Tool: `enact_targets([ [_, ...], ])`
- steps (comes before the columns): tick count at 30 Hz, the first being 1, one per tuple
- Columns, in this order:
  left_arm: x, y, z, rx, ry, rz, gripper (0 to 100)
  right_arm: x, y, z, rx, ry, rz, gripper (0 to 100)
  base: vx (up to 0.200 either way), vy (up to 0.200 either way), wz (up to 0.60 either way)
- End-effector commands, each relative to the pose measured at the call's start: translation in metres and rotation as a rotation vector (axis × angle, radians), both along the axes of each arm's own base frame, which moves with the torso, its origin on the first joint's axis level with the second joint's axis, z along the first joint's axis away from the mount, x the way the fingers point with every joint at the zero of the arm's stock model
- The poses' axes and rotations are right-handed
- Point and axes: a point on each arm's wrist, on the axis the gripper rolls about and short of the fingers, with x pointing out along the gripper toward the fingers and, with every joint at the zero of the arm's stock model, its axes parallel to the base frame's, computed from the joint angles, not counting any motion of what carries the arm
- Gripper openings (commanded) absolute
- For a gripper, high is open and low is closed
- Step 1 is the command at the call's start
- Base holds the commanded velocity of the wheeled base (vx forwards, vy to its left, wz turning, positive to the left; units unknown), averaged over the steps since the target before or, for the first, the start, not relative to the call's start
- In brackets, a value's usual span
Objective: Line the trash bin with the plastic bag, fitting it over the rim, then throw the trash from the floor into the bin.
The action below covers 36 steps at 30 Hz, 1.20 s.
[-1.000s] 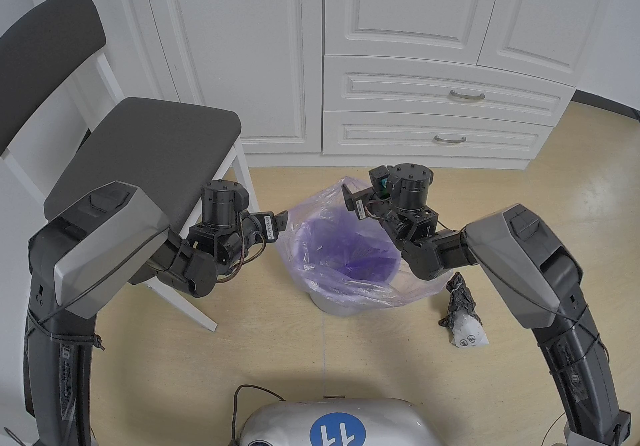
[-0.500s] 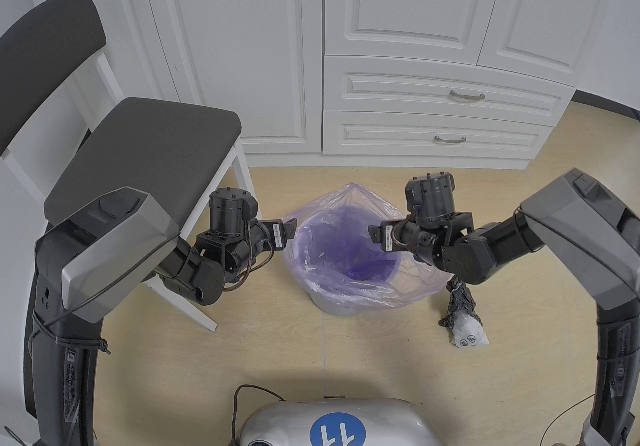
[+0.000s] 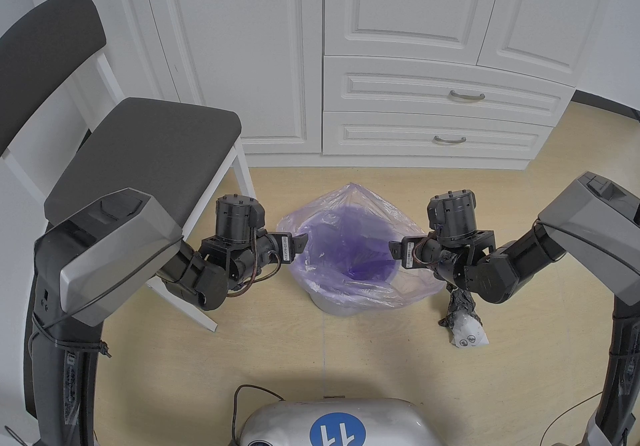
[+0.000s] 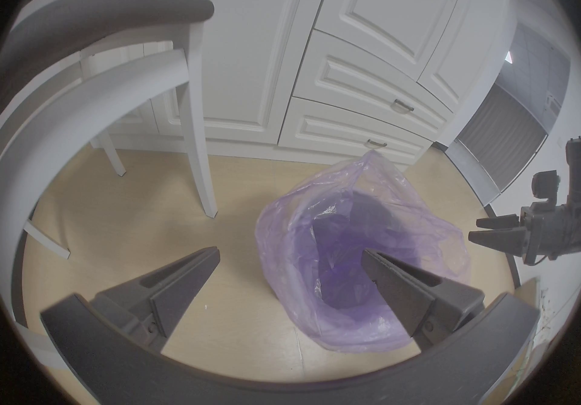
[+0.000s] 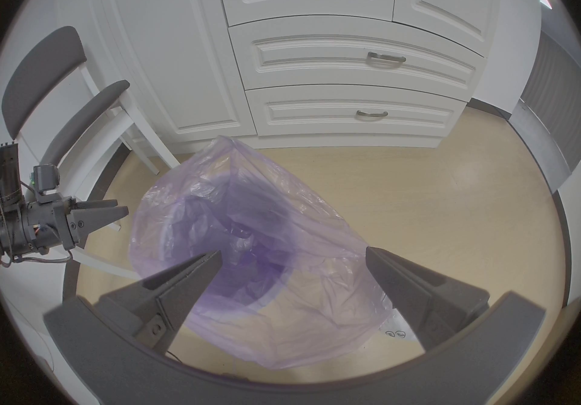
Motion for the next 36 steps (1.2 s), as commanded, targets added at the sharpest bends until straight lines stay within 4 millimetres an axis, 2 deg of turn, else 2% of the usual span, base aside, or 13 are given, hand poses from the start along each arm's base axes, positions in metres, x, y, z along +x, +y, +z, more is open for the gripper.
enact_targets([
  [1,0.027,-0.013,-0.024,-0.012,0.04,0.047,100,0.026,-0.007,-0.039,-0.034,0.044,-0.036,100,0.0,0.0,0.0],
  [2,0.041,-0.02,-0.023,-0.04,0.038,0.106,100,0.036,-0.01,-0.049,-0.031,0.046,-0.055,100,0.0,0.0,0.0],
  [5,0.046,-0.023,-0.023,-0.043,0.045,0.123,100,0.042,-0.011,-0.055,-0.029,0.047,-0.064,100,0.0,0.0,0.0],
  [6,0.052,-0.026,-0.026,-0.029,0.075,0.135,100,0.05,-0.015,-0.069,-0.033,0.06,-0.08,100,0.0,0.0,0.0],
  [10,0.069,-0.031,-0.036,-0.035,0.048,0.139,100,0.056,-0.019,-0.082,-0.038,0.073,-0.094,100,0.0,0.0,0.0],
  [14,0.077,-0.033,-0.039,-0.025,0.056,0.141,100,0.062,-0.023,-0.084,-0.031,0.066,-0.107,100,0.0,0.0,0.0],
  [15,0.086,-0.031,-0.04,-0.013,0.082,0.153,100,0.068,-0.025,-0.085,-0.008,0.053,-0.124,100,0.0,0.0,0.0],
  [17,0.088,-0.027,-0.054,0.006,0.112,0.161,100,0.073,-0.025,-0.085,0.018,0.029,-0.139,100,0.0,0.0,0.0],
  [20,0.092,-0.019,-0.061,0.009,0.108,0.172,100,0.086,-0.027,-0.084,0.069,-0.04,-0.161,100,0.0,0.0,0.0],
  [24,0.098,-0.011,-0.056,-0.037,0.053,0.189,100,0.094,-0.025,-0.086,0.107,-0.092,-0.169,100,0.0,0.0,0.0],
  [31,0.103,-0.009,-0.045,-0.155,-0.014,0.223,100,0.104,-0.023,-0.091,0.157,-0.206,-0.166,100,0.0,0.0,0.0],
  [36,0.103,-0.009,-0.049,-0.154,-0.007,0.216,100,0.107,-0.024,-0.093,0.167,-0.232,-0.168,100,0.0,0.0,0.0],
])
